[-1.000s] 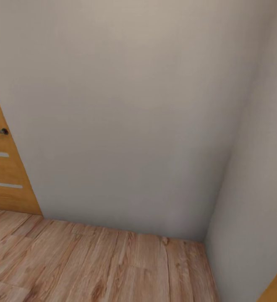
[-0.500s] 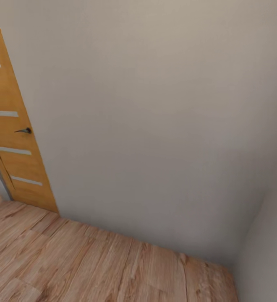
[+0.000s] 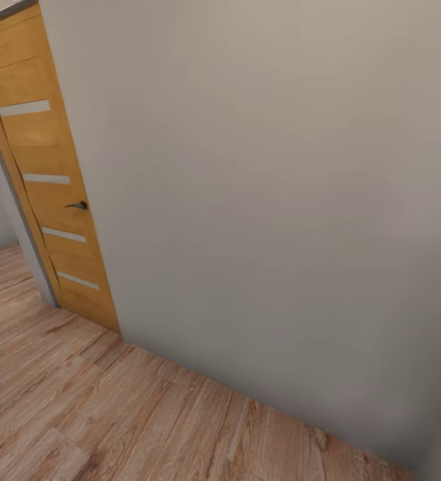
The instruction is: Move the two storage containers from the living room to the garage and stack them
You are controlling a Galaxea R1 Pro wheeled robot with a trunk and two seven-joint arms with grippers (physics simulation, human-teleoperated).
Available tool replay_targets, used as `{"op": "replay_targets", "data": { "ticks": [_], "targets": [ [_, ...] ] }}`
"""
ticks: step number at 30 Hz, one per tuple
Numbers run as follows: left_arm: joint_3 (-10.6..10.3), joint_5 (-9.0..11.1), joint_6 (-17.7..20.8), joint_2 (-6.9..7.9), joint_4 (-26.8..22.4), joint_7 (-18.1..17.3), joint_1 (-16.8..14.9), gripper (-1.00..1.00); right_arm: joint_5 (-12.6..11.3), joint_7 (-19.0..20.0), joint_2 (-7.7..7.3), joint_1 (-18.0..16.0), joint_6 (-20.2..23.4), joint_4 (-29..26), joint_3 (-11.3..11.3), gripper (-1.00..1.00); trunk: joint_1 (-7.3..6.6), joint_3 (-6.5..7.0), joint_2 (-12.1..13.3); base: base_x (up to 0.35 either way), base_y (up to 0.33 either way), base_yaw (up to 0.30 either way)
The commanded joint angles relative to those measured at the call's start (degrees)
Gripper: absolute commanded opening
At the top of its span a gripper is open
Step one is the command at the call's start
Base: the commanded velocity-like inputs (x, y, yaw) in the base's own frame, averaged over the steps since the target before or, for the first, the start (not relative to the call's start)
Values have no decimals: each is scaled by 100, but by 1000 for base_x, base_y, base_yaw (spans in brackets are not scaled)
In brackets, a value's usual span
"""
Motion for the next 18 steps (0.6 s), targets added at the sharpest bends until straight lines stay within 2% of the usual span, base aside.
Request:
{"op": "replay_targets", "data": {
  "ticks": [1,8,13,18],
  "targets": [
    [29,19,-11,-1,-4,-4,-1,100,-53,-2,1,-7,-35,16,49,100,0,-5,-3,1,0,277],
    [14,17,20,-21,-18,1,-1,100,-108,-12,13,-7,-47,14,18,100,0,-5,-3,0,0,279],
    [20,21,32,-40,-56,0,-1,100,-348,-19,27,-7,-43,14,23,100,0,-5,-3,0,0,283],
    [40,22,-8,-53,-57,1,-1,100,-435,-20,13,-7,-70,14,28,100,0,-5,-3,0,0,284]
  ]
}}
